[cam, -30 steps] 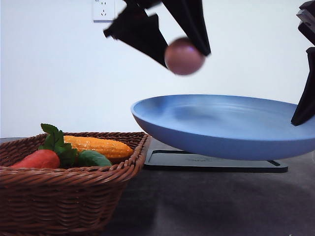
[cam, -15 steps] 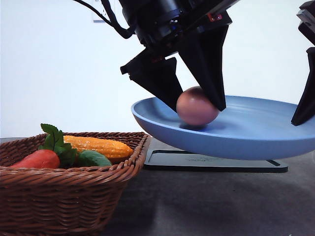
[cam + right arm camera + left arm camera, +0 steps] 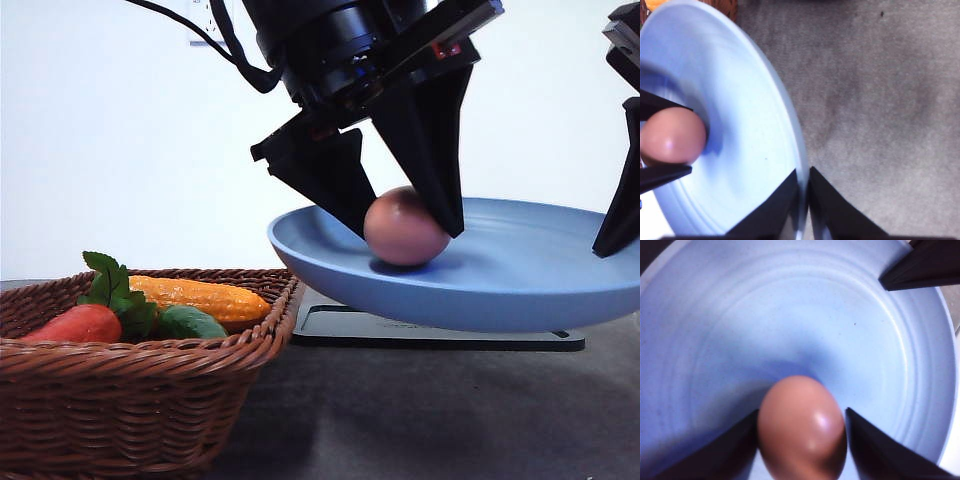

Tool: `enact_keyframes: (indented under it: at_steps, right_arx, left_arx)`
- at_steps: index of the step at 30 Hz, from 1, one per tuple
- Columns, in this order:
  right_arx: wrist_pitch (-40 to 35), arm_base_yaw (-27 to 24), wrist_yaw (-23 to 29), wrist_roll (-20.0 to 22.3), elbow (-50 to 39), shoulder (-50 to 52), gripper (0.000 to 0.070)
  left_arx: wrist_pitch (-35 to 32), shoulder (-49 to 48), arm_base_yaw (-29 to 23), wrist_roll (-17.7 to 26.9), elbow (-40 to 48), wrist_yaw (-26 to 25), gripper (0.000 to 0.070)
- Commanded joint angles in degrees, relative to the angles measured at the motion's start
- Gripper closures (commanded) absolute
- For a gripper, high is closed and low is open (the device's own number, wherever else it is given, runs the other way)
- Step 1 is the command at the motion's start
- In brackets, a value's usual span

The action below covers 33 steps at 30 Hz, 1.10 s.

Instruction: Transfer egg from basket to plate and serve

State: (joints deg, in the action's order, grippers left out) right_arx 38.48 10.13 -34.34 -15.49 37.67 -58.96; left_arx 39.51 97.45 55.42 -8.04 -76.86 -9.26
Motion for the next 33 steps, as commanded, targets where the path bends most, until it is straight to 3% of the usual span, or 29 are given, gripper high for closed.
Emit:
enact_keyframes:
  at_steps: [1, 8, 17, 27, 33]
  right_arx:
    - [-0.25, 0.26, -0.83, -0.60, 0.68, -0.50, 0.0700]
    - [1.33, 0.24, -0.84, -0.61, 0.68, -0.50, 0.0700]
    - [1.55, 0.08, -2.35, -0.59, 0.68, -2.10, 0.0700]
    - [-6.31, -3.13, -6.27, -0.49, 1.12, -13.05, 0.0700]
    - [-6.74, -7.31, -6.06, 1.83, 7.36, -21.73, 0.0700]
  left_arx:
    - [-0.33, 1.07, 0.74, 0.93, -1.22, -0.16, 0.0250]
    - [2.22, 1.03, 0.81, 1.22, -3.49, -0.17, 0.0247]
    - [13.94, 0.81, 0.79, 4.01, -13.31, -0.15, 0.0261]
    - [20.12, -3.69, 0.85, 4.44, -15.43, -0.13, 0.0261]
    - [24.49, -7.70, 0.85, 4.59, -15.43, -0.10, 0.0262]
